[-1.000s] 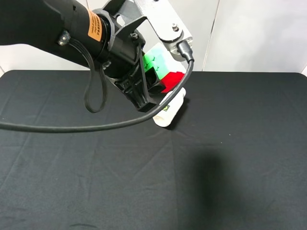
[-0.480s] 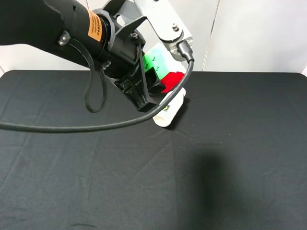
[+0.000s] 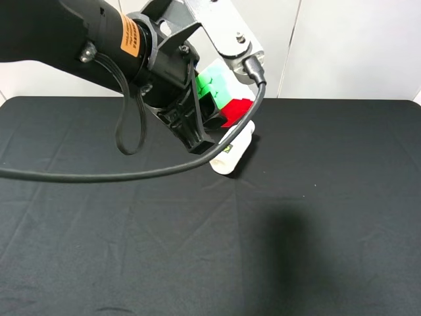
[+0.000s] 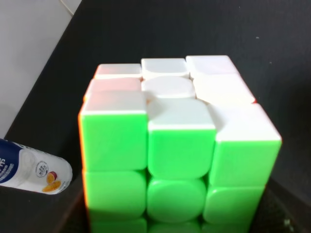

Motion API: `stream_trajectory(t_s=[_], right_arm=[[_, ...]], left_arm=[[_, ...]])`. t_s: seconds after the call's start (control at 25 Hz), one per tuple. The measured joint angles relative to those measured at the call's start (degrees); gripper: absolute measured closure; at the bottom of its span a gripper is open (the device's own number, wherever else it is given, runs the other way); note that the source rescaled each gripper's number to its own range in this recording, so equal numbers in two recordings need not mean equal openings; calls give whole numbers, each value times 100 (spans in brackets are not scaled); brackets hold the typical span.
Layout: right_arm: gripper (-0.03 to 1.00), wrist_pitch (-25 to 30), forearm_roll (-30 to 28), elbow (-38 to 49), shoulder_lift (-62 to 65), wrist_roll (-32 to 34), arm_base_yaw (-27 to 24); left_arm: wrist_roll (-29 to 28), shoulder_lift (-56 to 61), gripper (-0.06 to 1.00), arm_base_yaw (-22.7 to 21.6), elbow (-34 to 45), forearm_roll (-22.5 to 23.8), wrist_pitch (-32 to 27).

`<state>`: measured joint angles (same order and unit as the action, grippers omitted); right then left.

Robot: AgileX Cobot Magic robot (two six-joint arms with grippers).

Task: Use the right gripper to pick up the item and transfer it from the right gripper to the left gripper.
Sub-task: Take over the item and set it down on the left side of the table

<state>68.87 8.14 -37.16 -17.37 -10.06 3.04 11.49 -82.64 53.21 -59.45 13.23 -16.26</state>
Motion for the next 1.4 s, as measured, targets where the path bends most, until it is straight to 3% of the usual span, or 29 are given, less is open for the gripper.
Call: stream_trajectory(t_s=[0.16, 0.36, 0.8, 1.4], right_arm=[[-3, -275, -458, 594, 793, 512, 0], [-3, -407, -730, 679, 1286, 843, 0], [-3, -937, -749, 906, 1324, 1338, 0], [-3, -995, -749, 922, 1612, 1390, 0]], left_arm=[[0, 0, 94, 0, 0, 0, -5], [0, 0, 94, 0, 0, 0, -10], [0, 0, 94, 0, 0, 0, -10], [-6, 0, 94, 0, 0, 6, -176]])
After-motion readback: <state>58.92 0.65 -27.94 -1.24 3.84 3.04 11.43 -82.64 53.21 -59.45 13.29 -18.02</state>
